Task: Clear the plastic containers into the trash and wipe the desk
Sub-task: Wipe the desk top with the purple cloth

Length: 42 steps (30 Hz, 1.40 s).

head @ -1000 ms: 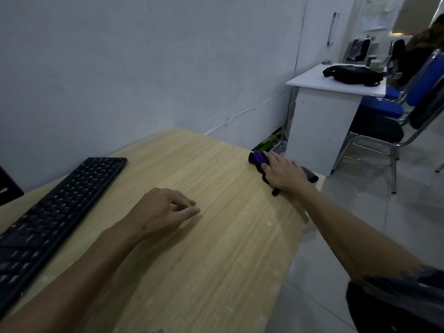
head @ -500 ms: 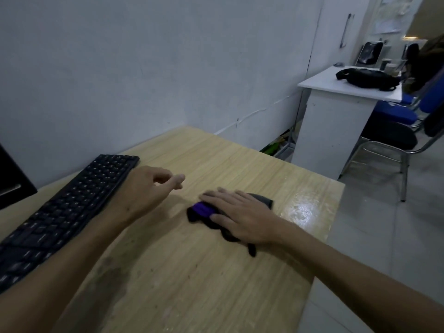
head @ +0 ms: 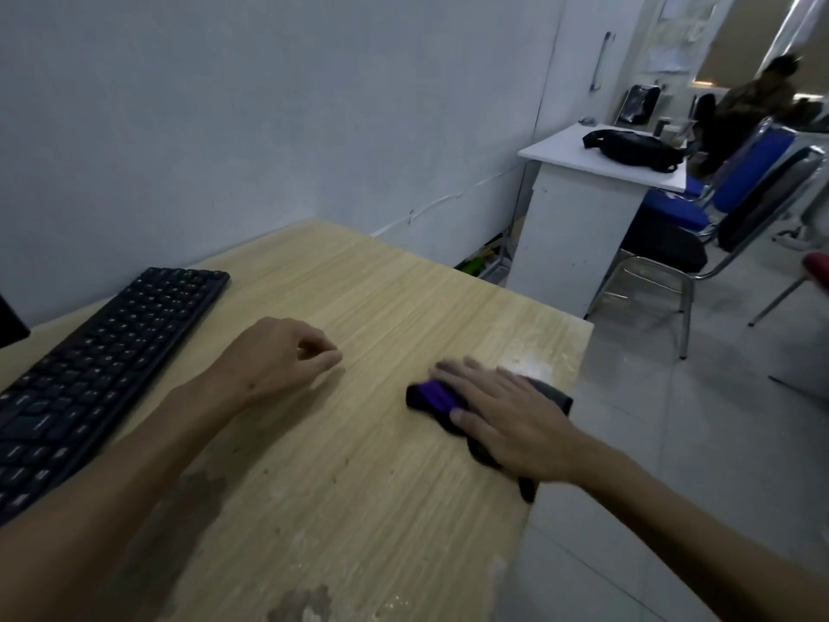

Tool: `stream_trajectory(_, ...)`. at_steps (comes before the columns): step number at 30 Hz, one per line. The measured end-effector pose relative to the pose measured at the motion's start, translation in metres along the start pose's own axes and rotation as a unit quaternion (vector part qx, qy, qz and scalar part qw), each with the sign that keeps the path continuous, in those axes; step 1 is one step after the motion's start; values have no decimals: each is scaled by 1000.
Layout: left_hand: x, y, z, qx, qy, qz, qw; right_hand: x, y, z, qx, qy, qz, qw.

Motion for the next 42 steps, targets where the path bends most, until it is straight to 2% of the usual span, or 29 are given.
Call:
stream_trajectory(2, 2, -1, -2, 2, -4, -19, 1000, 1, -2, 26, -30, -26, -16, 999)
stream_trajectory(4, 2, -3, -2, 1, -1, -20, 1000, -5, 23, 21, -12, -38, -24, 999)
stream_trajectory(9, 6, -4, 4, 8, -12, -26, 1000, -10, 152, -55, 174, -6, 8, 985)
stream_trajectory(12, 4, -6, 7, 11, 5, -27, 1000, -1, 177, -76, 231, -13, 31, 972)
stream_trajectory(15, 6, -4, 9, 10, 2, -31, 999, -3, 117, -59, 166, -16, 12, 986)
stream_trajectory(19, 7, -3, 10, 5, 7, -38, 999, -2, -13, 19, -29, 4, -1, 1000)
stream_trajectory(22, 10, -4, 13, -1, -15, -44, 999, -1, -27, 44, -77, -12, -35, 996)
stream_trajectory(24, 12, -4, 14, -8, -23, -58, 998, -5, 12, 21, -44, -27, -43, 998)
stream_trajectory(28, 15, -5, 18, -28, -27, -59, 998, -11, 151, -35, 153, -4, -40, 987)
stream_trajectory(31, 17, -5, 20, -37, -33, -58, 997, -5, 190, -53, 223, 0, -11, 975)
stream_trajectory(36, 26, 1, 36, -77, -53, -57, 994, -3, 144, -34, 176, -9, -2, 984)
stream_trajectory(42, 33, 22, 76, -79, -32, 2, 996, 0, 20, 18, 64, -18, 8, 998)
Point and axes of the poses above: each hand's wrist, its own z-axis away from the middle knuckle, its own x-axis out of the palm, y = z × x, the point moved 9 cm from there along -z, towards the middle knuckle, and after that the axes turned 14 degrees about z, right-handed, at the moved point
